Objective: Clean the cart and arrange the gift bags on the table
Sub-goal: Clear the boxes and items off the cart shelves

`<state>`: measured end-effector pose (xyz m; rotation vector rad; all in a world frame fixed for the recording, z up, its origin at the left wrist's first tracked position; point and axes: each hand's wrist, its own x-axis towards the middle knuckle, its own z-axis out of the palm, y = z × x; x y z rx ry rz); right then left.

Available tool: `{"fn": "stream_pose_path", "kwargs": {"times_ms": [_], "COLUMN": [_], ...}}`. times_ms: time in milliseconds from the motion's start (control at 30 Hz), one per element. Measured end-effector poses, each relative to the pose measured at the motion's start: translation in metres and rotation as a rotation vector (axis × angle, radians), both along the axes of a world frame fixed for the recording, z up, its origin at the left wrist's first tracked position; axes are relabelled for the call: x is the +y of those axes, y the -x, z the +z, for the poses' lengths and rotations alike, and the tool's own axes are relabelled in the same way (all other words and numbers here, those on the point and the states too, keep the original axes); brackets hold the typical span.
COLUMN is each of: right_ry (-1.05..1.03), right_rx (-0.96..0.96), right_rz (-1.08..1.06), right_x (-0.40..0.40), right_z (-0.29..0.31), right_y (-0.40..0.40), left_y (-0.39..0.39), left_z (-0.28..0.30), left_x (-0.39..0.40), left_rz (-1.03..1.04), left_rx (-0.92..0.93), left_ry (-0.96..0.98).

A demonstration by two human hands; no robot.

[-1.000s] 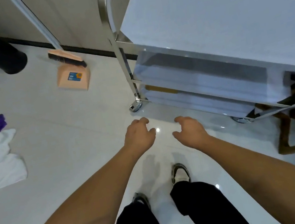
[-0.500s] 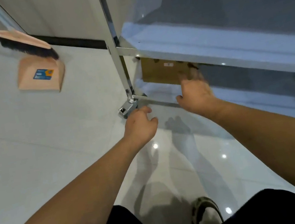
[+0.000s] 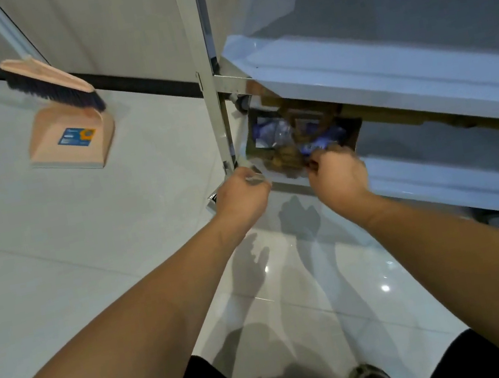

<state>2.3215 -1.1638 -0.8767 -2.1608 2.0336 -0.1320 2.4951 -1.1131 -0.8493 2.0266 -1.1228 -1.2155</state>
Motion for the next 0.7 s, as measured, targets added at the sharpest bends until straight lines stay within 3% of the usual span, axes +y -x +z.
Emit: {"fn": "stream_pose_path", "kwargs": {"times_ms": [300, 433, 700], "right_ry": [0.09, 0.049, -0.358], "right_rx": [-0.087, -0.15, -0.033], "right_rz": [0.086, 0.111, 0.084], "right_x": [0.036, 0.034, 0.017], "right_z": [-0.007, -0.003, -0.007], "right_y": [0.005, 0.003, -0.015], "left_y": [0.034, 0.044, 0.045], "left_z": [-0.035, -0.051, -0.056], "left_x": [-0.03, -0.043, -0.035], "left_rz": [0.326, 0.393, 0.523], "left_rx": [0.609, 0.651, 0.644], "left_ry": [-0.106, -0.097, -0.109]}}
